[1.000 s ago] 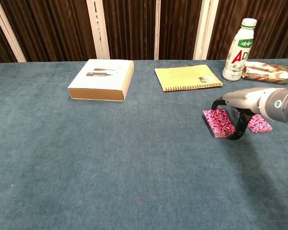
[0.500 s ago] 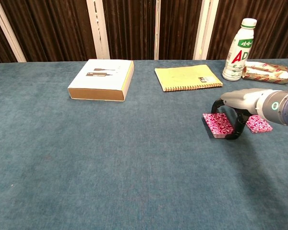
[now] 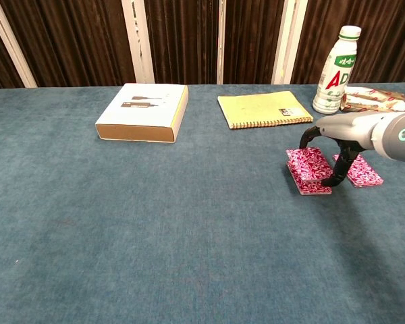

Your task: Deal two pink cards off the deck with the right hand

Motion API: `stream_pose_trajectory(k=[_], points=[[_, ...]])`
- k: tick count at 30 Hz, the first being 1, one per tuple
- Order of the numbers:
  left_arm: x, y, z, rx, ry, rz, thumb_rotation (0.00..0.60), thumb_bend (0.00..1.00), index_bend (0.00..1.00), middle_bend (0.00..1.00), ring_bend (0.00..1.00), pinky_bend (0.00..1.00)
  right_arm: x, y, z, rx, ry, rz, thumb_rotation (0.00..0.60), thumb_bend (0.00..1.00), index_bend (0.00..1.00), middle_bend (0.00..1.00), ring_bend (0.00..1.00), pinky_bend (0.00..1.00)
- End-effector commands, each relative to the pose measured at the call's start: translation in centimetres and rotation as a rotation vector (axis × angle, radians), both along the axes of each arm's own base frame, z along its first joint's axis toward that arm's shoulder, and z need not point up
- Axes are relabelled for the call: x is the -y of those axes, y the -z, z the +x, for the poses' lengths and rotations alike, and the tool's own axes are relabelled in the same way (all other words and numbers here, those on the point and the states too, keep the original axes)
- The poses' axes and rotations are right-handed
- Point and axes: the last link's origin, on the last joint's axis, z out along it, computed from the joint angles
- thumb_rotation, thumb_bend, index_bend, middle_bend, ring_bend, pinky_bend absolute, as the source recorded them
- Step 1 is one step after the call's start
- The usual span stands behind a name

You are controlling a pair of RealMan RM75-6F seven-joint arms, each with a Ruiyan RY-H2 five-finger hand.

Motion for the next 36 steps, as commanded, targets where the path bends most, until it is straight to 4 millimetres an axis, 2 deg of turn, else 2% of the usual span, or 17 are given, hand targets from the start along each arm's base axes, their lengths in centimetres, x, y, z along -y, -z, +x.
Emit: stream_pose_trajectory(k=[1, 9, 13, 16, 20, 22, 26, 30, 36], points=[[0.0, 0.0, 0.0, -0.001, 0.001, 0.001, 0.600, 0.02, 0.00, 0.00, 0.00, 0.00, -0.3, -0.1, 0.2, 0.017, 0.008, 0.001, 0.600, 0.29, 0.55, 0.14, 0.00, 0.00], [-0.1, 0.0, 0.0, -0.003, 0.003, -0.001, 0.600, 0.02, 0.00, 0.00, 0.00, 0.00, -1.8, 1.0, 2.9, 0.064, -0.041, 0.029, 0.600, 0.29, 0.55, 0.14, 0.00, 0.00], [-0.2, 0.0, -0.1, -0.002, 0.000, -0.001, 0.600, 0.02, 0.00, 0.00, 0.00, 0.00, -2.8, 2.3, 5.0, 0.082, -0.081, 0.050, 0.600, 0.29, 0.55, 0.14, 0.00, 0.00], [-0.2, -0.1, -0.1, 0.000, -0.002, 0.001, 0.600, 0.02, 0.00, 0.00, 0.00, 0.00, -3.3, 3.4, 5.6, 0.083, -0.086, 0.058, 0.600, 0.29, 0.54, 0.14, 0.00, 0.00], [-0.2, -0.1, -0.2, 0.001, -0.007, 0.001, 0.600, 0.02, 0.00, 0.00, 0.00, 0.00, -3.8, 4.3, 5.9, 0.079, -0.092, 0.063, 0.600, 0.28, 0.45, 0.14, 0.00, 0.00], [-0.2, -0.1, -0.3, 0.000, -0.009, 0.001, 0.600, 0.02, 0.00, 0.00, 0.00, 0.00, -3.9, 4.6, 6.0, 0.077, -0.094, 0.066, 0.600, 0.29, 0.37, 0.11, 0.00, 0.00], [-0.2, -0.1, -0.3, -0.003, -0.010, 0.000, 0.600, 0.02, 0.00, 0.00, 0.00, 0.00, -4.3, 4.9, 6.3, 0.063, -0.104, 0.079, 0.600, 0.29, 0.15, 0.01, 0.00, 0.00], [-0.3, -0.1, -0.3, 0.002, -0.014, 0.000, 0.600, 0.02, 0.00, 0.00, 0.00, 0.00, -4.7, 5.0, 6.3, 0.028, -0.113, 0.095, 0.600, 0.29, 0.03, 0.00, 0.00, 0.00], [-0.3, -0.2, -0.4, 0.007, -0.021, 0.005, 0.600, 0.02, 0.00, 0.00, 0.00, 0.00, -4.9, 4.6, 5.8, 0.004, -0.100, 0.093, 0.600, 0.28, 0.00, 0.00, 0.00, 0.00]])
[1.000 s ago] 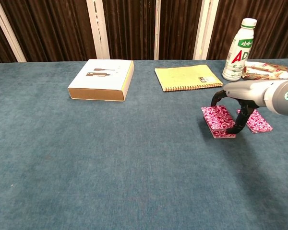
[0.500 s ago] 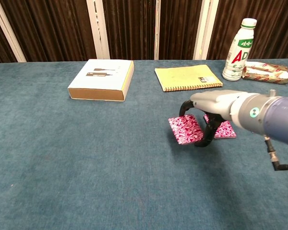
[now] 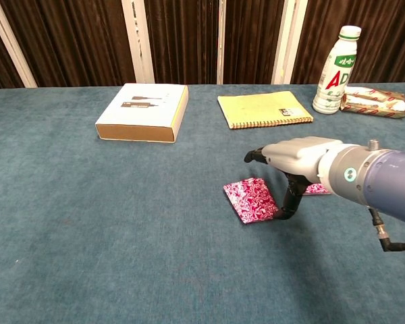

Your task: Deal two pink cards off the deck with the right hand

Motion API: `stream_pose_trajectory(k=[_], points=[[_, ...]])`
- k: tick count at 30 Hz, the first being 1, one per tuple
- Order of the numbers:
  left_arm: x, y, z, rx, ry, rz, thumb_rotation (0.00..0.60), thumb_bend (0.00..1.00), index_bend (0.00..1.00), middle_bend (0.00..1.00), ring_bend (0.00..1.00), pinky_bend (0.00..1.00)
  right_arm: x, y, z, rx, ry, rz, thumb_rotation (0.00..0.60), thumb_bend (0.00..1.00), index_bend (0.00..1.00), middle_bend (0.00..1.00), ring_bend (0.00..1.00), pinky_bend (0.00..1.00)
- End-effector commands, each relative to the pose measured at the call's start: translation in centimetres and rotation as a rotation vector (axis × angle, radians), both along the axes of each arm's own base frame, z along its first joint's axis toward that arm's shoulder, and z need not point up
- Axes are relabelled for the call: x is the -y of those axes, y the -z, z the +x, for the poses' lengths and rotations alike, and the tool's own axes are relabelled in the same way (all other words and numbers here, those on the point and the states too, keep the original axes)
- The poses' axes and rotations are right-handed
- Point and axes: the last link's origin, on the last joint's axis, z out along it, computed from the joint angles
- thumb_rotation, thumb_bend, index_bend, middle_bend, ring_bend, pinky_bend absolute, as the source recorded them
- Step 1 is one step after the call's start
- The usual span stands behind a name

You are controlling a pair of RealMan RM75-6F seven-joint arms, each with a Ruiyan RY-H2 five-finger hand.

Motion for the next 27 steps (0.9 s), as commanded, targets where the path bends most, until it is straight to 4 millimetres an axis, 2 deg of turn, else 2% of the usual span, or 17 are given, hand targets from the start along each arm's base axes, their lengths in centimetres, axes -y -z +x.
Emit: stream_pose_trajectory(k=[1, 6, 11, 16, 20, 27], points=[[0.0, 0.0, 0.0, -0.001, -0.001, 0.001, 0.600, 0.02, 0.00, 0.00, 0.00, 0.00, -0.1, -0.3, -0.3, -0.011, 0.006, -0.006, 0.600, 0.28, 0.00, 0.00, 0.00, 0.00], [0.1, -0.1, 0.0, -0.002, -0.001, 0.005, 0.600, 0.02, 0.00, 0.00, 0.00, 0.00, -0.2, -1.8, -1.1, -0.030, -0.003, -0.035, 0.600, 0.29, 0.00, 0.00, 0.00, 0.00], [0.2, -0.3, -0.1, -0.008, 0.005, 0.014, 0.600, 0.02, 0.00, 0.00, 0.00, 0.00, -1.2, -6.3, -3.9, -0.059, -0.050, -0.125, 0.600, 0.29, 0.00, 0.00, 0.00, 0.00], [0.4, -0.3, -0.1, -0.020, 0.016, 0.017, 0.600, 0.02, 0.00, 0.00, 0.00, 0.00, -3.7, -11.1, -7.5, 0.010, -0.121, -0.252, 0.600, 0.29, 0.00, 0.00, 0.00, 0.00], [0.6, -0.2, 0.1, -0.038, 0.035, 0.027, 0.600, 0.02, 0.00, 0.00, 0.00, 0.00, -7.3, -15.0, -11.6, 0.069, -0.134, -0.362, 0.600, 0.28, 0.00, 0.00, 0.00, 0.00], [0.9, -0.3, 0.0, -0.062, 0.051, 0.053, 0.600, 0.02, 0.00, 0.00, 0.00, 0.00, -11.6, -18.3, -16.9, 0.127, -0.114, -0.462, 0.600, 0.29, 0.00, 0.00, 0.00, 0.00]])
